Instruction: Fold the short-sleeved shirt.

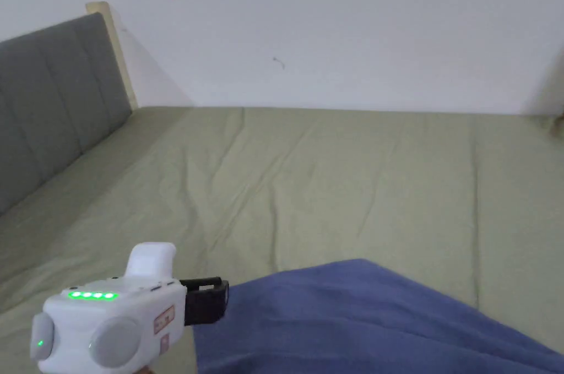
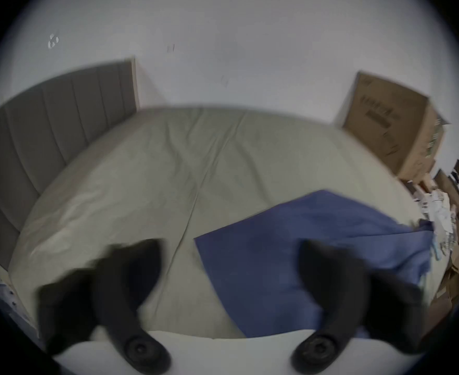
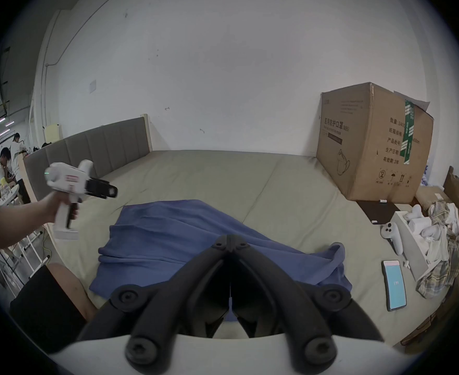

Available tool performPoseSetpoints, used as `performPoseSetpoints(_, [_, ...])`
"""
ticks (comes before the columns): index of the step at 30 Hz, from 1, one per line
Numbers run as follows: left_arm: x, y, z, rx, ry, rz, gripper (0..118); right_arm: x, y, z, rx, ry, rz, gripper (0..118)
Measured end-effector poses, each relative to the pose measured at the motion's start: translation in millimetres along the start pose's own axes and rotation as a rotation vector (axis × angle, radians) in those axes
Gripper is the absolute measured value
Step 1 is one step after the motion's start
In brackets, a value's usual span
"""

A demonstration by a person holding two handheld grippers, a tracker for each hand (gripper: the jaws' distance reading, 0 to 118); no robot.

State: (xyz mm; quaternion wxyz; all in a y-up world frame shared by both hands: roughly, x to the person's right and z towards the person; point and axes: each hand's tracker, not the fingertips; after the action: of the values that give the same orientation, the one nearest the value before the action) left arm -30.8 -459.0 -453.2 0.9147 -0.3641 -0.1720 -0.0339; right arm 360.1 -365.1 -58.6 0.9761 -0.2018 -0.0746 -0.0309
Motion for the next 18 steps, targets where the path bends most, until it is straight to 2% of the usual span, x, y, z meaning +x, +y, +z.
performPoseSetpoints(1, [-7, 1, -29, -0.062, 0.016, 0.007, 117, 0, 0, -6, -0.011, -0.001, -0.001, 0])
performPoseSetpoints(5, [-12, -11, -85, -0.166, 0.054, 0.022, 105, -4, -2, -30, -0.046, -0.01, 0.026, 0])
performPoseSetpoints(6, [-11, -15, -89, -0.183, 0.046, 0.042, 93, -3, -4, -34, -0.051, -0.01, 0.028, 0])
performPoseSetpoints(7, [-7, -20, -92, -0.208, 0.021, 0.061, 92, -4, -6, -39, -0.059, -0.011, 0.028, 0])
performPoseSetpoints(8, [0, -26, -87, -0.156, 0.086, 0.03, 86, -4, -8, -44, -0.067, -0.014, 0.025, 0])
performPoseSetpoints(10, [17, -33, -74, -0.101, 0.082, -0.056, 47, 0, -13, -49, -0.076, -0.014, 0.008, 0])
performPoseSetpoints(11, [24, -34, -69, -0.086, 0.07, -0.078, 16, 2, -16, -50, -0.08, -0.014, -0.001, 0])
performPoseSetpoints(12, [30, -34, -64, -0.073, 0.025, -0.097, 3, 4, -18, -51, -0.083, -0.016, -0.012, 0])
performPoseSetpoints(16, [44, -34, -43, -0.064, -0.094, -0.11, 3, 28, -32, -44, -0.112, -0.068, -0.059, 0])
performPoseSetpoints(18, [40, -28, -29, -0.002, -0.06, -0.096, 3, 47, -42, -34, -0.132, -0.102, -0.06, 0])
